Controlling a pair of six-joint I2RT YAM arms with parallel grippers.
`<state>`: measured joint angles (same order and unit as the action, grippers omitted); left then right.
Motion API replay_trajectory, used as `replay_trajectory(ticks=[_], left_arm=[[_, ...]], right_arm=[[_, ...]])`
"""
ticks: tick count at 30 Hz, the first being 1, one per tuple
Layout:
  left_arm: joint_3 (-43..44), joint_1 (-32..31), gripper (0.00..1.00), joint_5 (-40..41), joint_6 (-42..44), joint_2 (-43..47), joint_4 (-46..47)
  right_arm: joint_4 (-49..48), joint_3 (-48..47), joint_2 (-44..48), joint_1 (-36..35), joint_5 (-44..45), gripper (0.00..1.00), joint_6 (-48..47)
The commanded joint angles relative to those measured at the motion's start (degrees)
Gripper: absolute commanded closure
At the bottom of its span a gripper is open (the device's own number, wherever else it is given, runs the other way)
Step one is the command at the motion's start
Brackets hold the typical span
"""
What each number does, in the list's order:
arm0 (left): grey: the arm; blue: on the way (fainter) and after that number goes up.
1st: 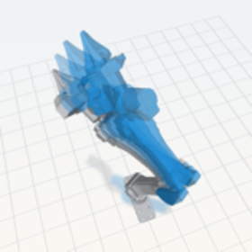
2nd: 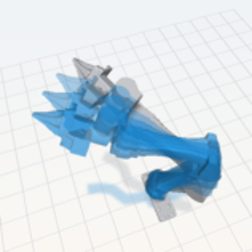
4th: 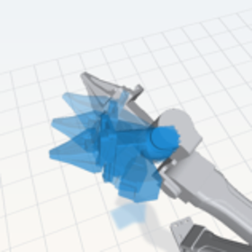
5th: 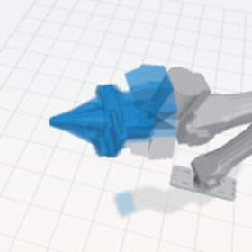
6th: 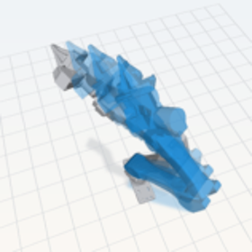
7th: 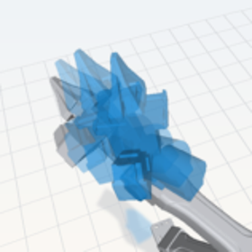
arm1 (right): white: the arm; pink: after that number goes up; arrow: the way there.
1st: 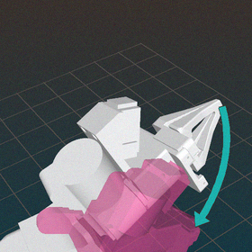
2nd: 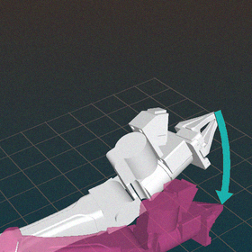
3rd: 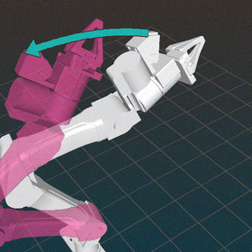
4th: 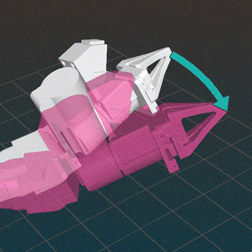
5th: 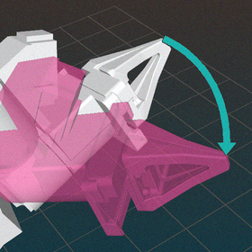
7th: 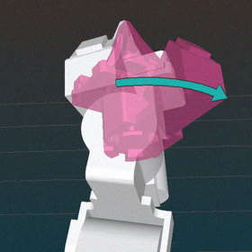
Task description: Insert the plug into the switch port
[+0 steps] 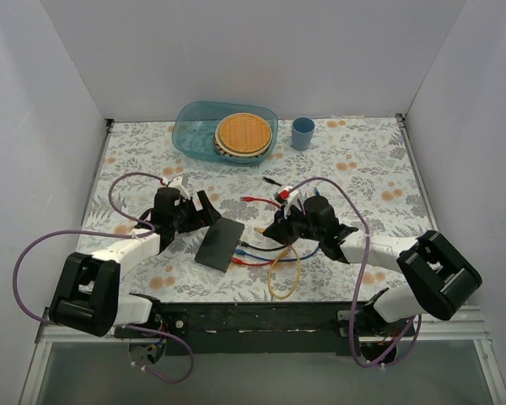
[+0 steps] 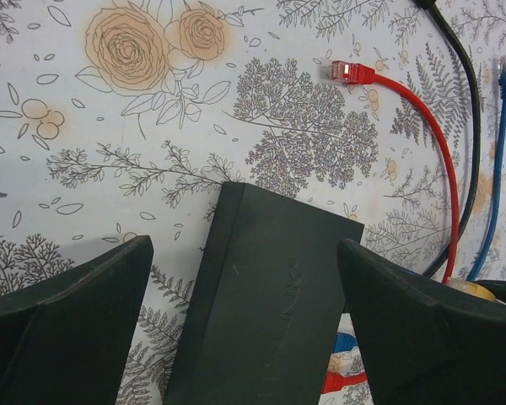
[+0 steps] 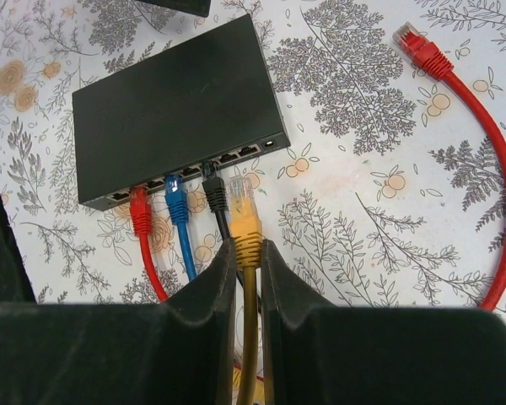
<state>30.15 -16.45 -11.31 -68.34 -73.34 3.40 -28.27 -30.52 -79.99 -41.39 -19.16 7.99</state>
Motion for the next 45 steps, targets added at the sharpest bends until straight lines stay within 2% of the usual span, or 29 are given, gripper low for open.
replay_trajectory(ticks=[1,18,26,33,39,45], left_arm=[[-1.5,1.24,0.11,-5.74,-0.75,-1.1,4.68],[-4.57,2.47,0.25,-12.24,-3.21,-4.0,9.96],[-5.19,2.47,0.37,-14.17,-4.08,-4.18,11.1],[-5.72,2.47,0.4,-15.32,-4.35,-4.7,11.89],[-5.89,2.47,0.41,-16.02,-4.88,-5.41,12.51],[-5.81,2.47,0.41,-16.29,-5.05,-6.11,12.6]], right_arm=[[-10.73,0.9,-1.75,-0.89,2.54,0.99,1.85],[-19.71,0.73,-13.79,-5.81,6.59,0.99,4.23],[-21.47,0.46,-16.87,-6.51,10.98,0.99,5.28],[-23.67,0.9,-18.27,-6.6,13.36,0.99,5.11],[-28.93,3.63,-18.1,-6.69,12.48,0.99,4.93],[-29.91,3.45,-18.8,-6.78,11.16,0.99,4.58]])
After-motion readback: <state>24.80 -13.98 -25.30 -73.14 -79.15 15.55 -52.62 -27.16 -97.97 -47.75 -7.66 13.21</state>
